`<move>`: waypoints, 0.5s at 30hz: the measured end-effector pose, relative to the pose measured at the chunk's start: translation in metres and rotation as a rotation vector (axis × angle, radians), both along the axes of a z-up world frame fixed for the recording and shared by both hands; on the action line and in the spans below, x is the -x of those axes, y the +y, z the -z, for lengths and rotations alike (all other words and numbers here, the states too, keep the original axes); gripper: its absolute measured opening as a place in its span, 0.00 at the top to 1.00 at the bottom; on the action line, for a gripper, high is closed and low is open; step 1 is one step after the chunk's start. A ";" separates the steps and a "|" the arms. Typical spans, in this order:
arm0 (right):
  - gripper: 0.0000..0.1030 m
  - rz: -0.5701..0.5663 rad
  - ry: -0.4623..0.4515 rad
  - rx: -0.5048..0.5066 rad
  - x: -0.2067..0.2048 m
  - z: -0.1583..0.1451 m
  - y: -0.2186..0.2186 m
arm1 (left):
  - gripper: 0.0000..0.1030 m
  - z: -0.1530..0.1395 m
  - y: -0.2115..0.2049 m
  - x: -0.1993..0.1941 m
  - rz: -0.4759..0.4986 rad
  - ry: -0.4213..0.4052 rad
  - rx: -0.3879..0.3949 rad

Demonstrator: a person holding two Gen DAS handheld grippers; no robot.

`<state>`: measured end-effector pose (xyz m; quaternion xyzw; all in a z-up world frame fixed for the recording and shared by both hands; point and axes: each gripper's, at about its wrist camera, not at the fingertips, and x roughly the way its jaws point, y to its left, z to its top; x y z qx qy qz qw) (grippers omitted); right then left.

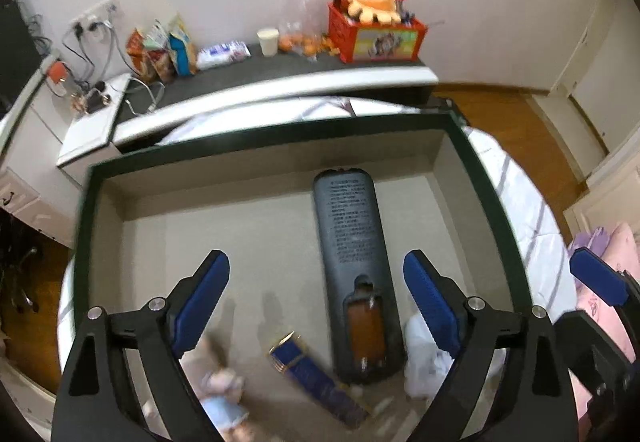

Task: Organize rigid objects
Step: 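Withdraw the open left gripper from the pink box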

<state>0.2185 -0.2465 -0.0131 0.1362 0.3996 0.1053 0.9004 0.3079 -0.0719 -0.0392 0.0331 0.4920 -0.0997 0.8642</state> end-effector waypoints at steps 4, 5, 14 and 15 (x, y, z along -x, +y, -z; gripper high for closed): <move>0.22 -0.016 -0.030 0.017 0.021 -0.015 0.009 | 0.08 -0.026 0.029 0.039 -0.069 -0.093 0.032; 0.22 -0.020 -0.034 0.023 0.028 -0.018 0.011 | 0.07 -0.031 0.034 0.050 -0.082 -0.111 0.041; 0.22 -0.057 -0.033 0.051 0.093 -0.024 0.031 | 0.03 -0.044 0.084 0.162 -0.157 -0.196 0.038; 0.22 -0.064 -0.031 0.057 0.101 -0.024 0.034 | 0.03 -0.042 0.088 0.172 -0.165 -0.197 0.040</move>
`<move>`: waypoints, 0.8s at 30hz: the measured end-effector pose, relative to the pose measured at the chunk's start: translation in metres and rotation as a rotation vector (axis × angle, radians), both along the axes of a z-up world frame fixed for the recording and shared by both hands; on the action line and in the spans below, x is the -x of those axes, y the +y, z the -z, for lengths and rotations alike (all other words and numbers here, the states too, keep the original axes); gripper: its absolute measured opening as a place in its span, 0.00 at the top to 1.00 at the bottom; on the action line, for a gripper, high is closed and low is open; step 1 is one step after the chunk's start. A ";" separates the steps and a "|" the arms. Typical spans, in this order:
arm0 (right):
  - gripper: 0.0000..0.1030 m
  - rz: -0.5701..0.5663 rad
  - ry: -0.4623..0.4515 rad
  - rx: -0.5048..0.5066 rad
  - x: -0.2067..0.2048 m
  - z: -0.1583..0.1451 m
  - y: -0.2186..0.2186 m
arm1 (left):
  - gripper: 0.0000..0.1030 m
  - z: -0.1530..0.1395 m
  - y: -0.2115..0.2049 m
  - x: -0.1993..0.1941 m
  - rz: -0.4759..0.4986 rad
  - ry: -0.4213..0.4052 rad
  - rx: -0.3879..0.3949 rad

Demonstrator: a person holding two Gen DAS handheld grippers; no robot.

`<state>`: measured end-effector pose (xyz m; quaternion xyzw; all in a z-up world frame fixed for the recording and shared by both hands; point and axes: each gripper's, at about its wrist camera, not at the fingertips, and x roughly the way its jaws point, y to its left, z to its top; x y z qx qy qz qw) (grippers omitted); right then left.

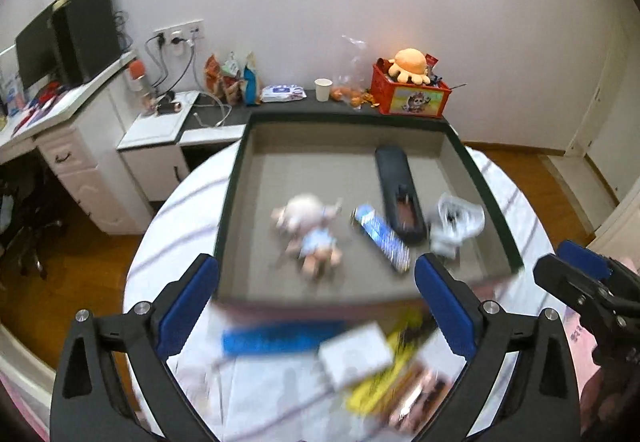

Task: Organize rigid objects
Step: 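Withdraw the open left gripper from the pink box, then reach the right gripper to the copper cup and close on it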

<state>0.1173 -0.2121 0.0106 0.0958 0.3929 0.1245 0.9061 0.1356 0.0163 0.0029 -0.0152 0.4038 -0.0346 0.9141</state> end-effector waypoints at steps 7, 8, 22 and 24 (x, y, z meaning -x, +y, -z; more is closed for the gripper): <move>0.22 -0.097 0.055 0.034 0.045 0.025 0.028 | 0.02 0.022 0.026 0.069 -0.061 0.000 0.006; 0.22 -0.113 0.062 0.041 0.049 0.031 0.032 | 0.02 0.025 0.030 0.077 -0.068 0.004 0.011; 0.22 -0.346 0.127 0.242 0.049 0.085 0.084 | 0.02 0.050 0.057 0.095 -0.144 0.050 0.035; 0.24 -0.368 0.113 0.266 0.051 0.085 0.086 | 0.02 0.053 0.057 0.092 -0.143 0.056 0.039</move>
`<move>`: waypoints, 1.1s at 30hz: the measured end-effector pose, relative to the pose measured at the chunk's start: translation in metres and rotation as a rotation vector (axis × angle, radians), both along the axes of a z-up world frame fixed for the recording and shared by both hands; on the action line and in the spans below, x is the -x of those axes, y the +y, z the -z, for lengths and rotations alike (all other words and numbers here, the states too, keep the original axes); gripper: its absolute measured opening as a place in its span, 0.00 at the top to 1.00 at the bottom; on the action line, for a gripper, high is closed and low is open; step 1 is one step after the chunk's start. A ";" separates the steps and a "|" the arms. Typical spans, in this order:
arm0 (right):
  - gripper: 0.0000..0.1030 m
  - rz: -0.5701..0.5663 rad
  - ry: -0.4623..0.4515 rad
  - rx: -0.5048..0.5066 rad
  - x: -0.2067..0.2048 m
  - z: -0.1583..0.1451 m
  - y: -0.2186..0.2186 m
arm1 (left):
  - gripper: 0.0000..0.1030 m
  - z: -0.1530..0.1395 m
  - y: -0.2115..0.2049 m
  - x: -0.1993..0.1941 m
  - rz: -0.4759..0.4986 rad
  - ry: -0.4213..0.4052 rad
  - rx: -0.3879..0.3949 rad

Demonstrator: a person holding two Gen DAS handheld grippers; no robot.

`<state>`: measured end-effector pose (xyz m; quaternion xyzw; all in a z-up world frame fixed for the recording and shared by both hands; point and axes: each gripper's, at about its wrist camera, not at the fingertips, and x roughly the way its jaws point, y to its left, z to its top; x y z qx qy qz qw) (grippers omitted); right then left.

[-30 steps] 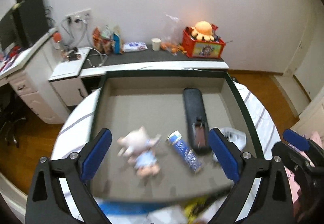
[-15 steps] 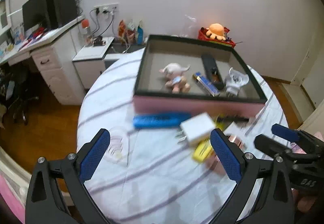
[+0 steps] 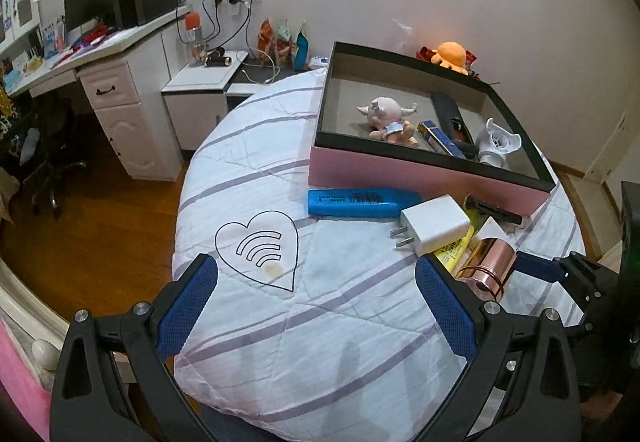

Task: Organize rigid objects
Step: 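Reach the right gripper to the copper cup and close on it, then carry the copper cup with the right gripper and release it in the pink box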

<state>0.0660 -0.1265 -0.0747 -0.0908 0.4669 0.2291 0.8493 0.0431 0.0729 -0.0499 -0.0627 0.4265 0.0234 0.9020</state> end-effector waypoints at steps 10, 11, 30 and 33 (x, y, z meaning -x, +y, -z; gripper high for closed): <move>0.45 -0.067 -0.005 0.009 0.004 0.003 0.010 | 0.02 0.007 0.002 -0.002 -0.003 0.018 0.006; 0.45 -0.071 0.001 0.008 0.004 0.006 0.012 | 0.02 0.007 0.002 -0.001 -0.004 0.018 0.005; 0.46 -0.023 -0.060 -0.158 0.006 -0.035 -0.003 | 0.02 -0.012 0.005 -0.014 -0.003 -0.026 -0.007; 0.46 -0.018 -0.102 -0.168 -0.007 -0.055 -0.002 | 0.02 -0.026 0.005 -0.031 -0.003 -0.065 -0.012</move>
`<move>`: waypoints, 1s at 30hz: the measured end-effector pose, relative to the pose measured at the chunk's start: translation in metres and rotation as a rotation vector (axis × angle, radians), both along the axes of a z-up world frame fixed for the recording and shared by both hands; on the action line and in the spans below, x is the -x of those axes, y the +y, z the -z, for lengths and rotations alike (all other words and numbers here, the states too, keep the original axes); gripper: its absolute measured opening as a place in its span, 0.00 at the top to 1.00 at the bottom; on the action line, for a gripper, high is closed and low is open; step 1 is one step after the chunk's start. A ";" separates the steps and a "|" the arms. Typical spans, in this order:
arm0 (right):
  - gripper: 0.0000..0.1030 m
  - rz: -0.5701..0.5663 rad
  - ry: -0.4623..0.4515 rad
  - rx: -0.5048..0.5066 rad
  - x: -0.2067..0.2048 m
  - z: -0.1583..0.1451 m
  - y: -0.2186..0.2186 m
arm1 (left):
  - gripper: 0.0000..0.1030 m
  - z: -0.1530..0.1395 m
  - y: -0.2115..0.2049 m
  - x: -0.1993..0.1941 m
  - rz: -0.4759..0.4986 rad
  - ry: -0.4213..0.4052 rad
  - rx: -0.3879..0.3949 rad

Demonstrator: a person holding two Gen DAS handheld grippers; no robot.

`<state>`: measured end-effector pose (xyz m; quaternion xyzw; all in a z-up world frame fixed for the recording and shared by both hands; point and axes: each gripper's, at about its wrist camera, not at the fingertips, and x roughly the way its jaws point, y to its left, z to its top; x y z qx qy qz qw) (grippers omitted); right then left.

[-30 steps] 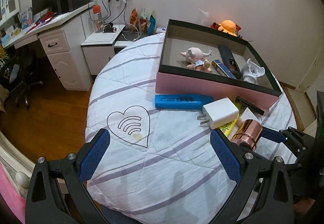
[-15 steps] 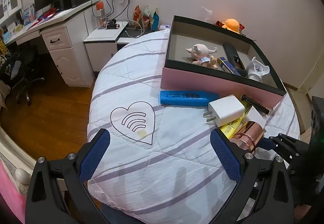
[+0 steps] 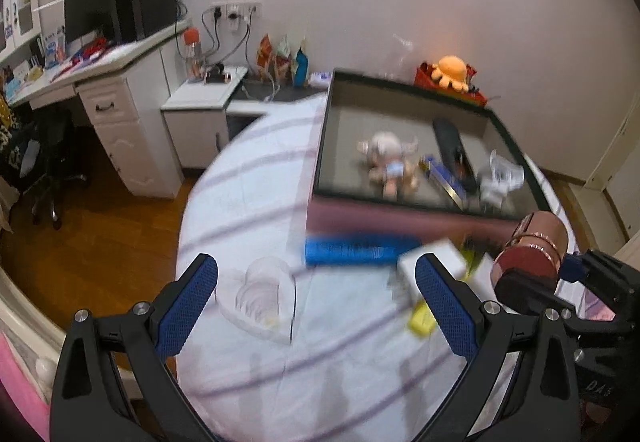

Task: Organize rigid objects
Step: 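Carry the copper cup with the right gripper and release it in the pink box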

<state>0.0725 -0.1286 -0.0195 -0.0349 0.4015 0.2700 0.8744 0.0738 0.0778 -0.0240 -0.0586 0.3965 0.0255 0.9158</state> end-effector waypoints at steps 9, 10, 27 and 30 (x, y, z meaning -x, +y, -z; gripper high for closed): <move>0.46 0.085 -0.015 0.032 -0.094 -0.015 0.011 | 0.02 -0.014 0.003 -0.076 -0.009 -0.040 -0.033; 0.46 0.095 0.000 0.034 -0.108 -0.013 0.013 | 0.02 -0.013 0.003 -0.084 -0.007 -0.037 -0.033; 0.46 0.152 0.224 0.116 -0.223 0.038 0.022 | 0.02 0.020 -0.001 -0.172 0.022 0.057 -0.030; 0.46 0.163 0.248 0.150 -0.230 0.045 0.024 | 0.02 0.021 0.001 -0.171 0.020 0.059 -0.019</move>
